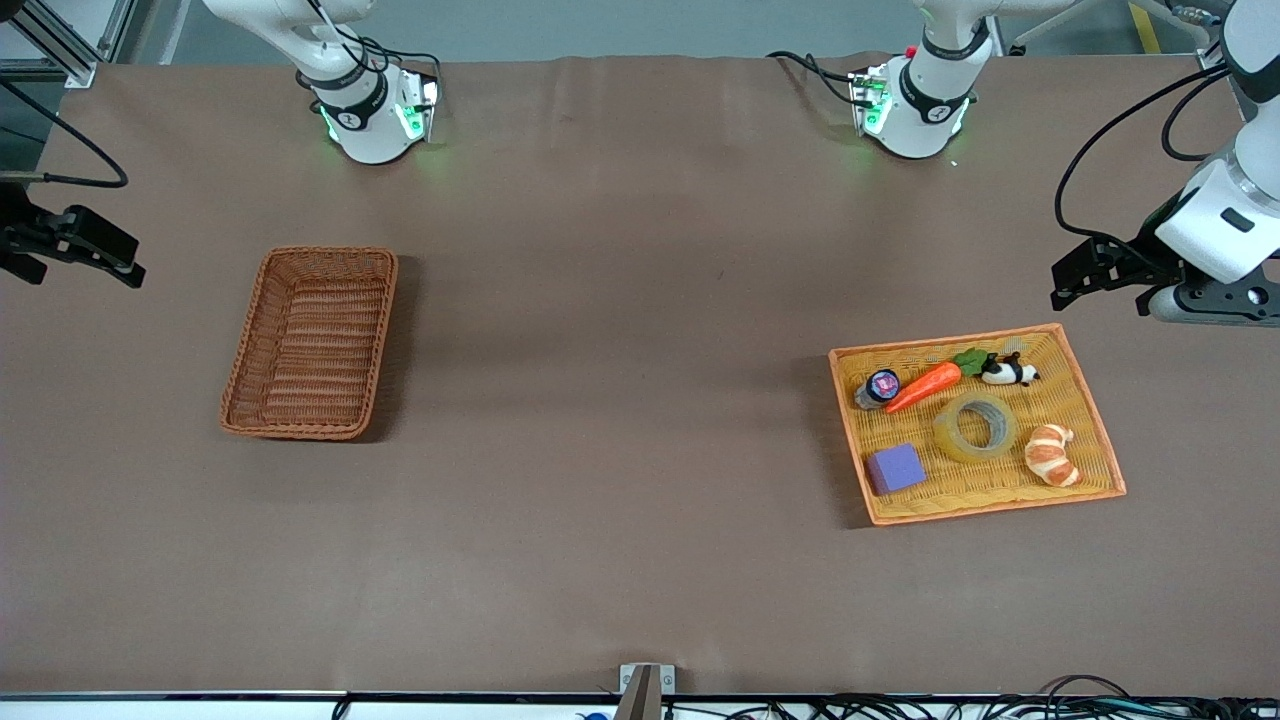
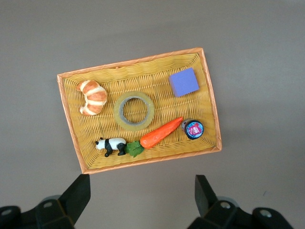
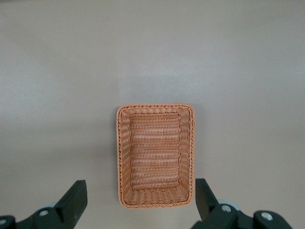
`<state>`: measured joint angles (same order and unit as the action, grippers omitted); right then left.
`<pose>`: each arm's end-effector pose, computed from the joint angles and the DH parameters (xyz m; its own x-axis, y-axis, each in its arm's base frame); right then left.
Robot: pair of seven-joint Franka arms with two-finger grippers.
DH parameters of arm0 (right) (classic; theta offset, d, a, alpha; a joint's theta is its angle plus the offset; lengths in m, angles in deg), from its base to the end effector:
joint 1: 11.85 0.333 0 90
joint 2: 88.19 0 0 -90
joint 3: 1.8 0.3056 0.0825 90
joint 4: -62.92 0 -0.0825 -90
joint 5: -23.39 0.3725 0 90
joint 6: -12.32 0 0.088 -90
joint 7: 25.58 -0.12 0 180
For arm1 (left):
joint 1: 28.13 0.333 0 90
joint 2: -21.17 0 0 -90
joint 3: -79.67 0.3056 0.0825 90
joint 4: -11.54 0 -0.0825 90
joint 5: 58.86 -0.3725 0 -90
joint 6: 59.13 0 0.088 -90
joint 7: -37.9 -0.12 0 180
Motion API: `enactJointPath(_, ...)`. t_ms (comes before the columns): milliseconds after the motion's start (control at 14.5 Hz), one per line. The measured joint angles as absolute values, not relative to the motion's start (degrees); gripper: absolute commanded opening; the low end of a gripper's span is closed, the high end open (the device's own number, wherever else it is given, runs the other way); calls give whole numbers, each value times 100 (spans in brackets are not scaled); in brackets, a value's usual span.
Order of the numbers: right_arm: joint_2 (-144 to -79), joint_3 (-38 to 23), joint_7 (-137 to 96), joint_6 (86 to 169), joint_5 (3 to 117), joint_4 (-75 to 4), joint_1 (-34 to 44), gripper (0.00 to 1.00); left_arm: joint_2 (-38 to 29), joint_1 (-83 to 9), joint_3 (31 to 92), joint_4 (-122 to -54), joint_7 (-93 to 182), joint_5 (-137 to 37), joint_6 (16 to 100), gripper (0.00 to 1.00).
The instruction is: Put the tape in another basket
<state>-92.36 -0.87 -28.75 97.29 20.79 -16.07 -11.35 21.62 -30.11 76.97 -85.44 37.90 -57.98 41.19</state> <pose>0.5562 0.0077 0.6410 0.9988 -0.0344 0.0341 -0.0358 -0.9985 0.0420 0.5533 -0.0470 0.5649 0.9947 -0.0787 0.0661 -0.0798 -0.9967 0.0149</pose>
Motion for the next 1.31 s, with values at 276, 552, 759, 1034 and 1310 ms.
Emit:
enactJointPath(276, -9236, -87, -2875, 9729, 2079, -1607, -1135, 100, 2162, -3011, 7697, -8502, 3790, -5798, 4119, 98)
enactJointPath(552, -9236, -87, -2875, 9730, 2081, -1607, -1135, 100, 2160, -3011, 7697, -8351, 3883, -5798, 4119, 99)
enactJointPath(759, -9236, -87, -2875, 9730, 2082, -1607, -1135, 100, 2154, -3007, 7701, -8269, 3933, -5800, 4102, 100)
enactJointPath(1034, -9236, -87, -2875, 9731, 2084, -1607, -1135, 100, 2026, -3001, 7702, -8300, 3933, -5801, 3997, 100)
enactJointPath(1310, -9236, -88, -2875, 9730, 2084, -1609, -1135, 100, 1465, -2824, 7708, -8350, 3933, -5826, 4091, 100)
